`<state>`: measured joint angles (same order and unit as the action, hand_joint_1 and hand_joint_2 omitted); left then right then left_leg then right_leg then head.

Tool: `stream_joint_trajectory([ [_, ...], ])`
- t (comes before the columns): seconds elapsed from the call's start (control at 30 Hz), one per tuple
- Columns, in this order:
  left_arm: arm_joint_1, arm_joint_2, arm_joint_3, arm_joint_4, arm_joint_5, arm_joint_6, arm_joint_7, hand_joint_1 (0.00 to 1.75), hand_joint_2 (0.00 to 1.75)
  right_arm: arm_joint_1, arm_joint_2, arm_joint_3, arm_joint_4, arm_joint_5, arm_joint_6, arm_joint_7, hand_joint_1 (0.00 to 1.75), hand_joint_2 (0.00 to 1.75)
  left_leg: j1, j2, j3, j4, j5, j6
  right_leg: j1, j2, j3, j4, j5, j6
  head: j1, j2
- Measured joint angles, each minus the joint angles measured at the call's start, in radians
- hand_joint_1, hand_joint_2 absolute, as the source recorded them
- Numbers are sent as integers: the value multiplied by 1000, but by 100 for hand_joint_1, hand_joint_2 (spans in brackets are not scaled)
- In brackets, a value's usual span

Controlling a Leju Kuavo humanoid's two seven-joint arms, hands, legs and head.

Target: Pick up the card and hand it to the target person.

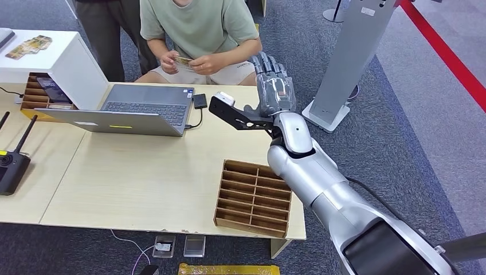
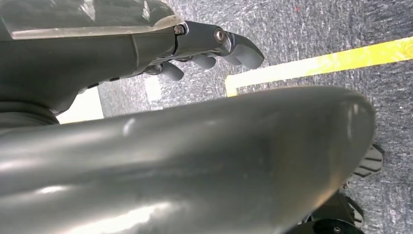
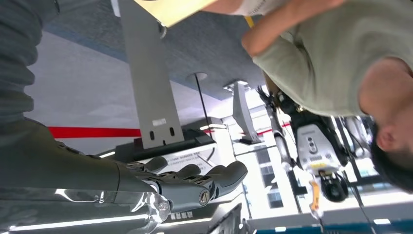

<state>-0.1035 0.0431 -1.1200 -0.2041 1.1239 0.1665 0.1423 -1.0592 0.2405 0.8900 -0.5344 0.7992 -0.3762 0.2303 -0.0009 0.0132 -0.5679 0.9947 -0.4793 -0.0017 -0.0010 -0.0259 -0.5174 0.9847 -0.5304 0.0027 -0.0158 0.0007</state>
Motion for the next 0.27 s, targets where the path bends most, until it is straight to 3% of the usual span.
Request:
stream_joint_trajectory([
  [0.13,0,0,0,0,17,1,-12,0,0,-9,-11,-1,-75,-27,-2,-12,0,175,0,0,0,0,0,0,0,0,0,0,0,0,0,0],
  [0.27,1,0,0,0,39,1,-33,0,0,33,-56,-11,-211,-105,42,-56,0,175,0,0,1,0,0,0,0,0,0,0,0,0,0,0],
])
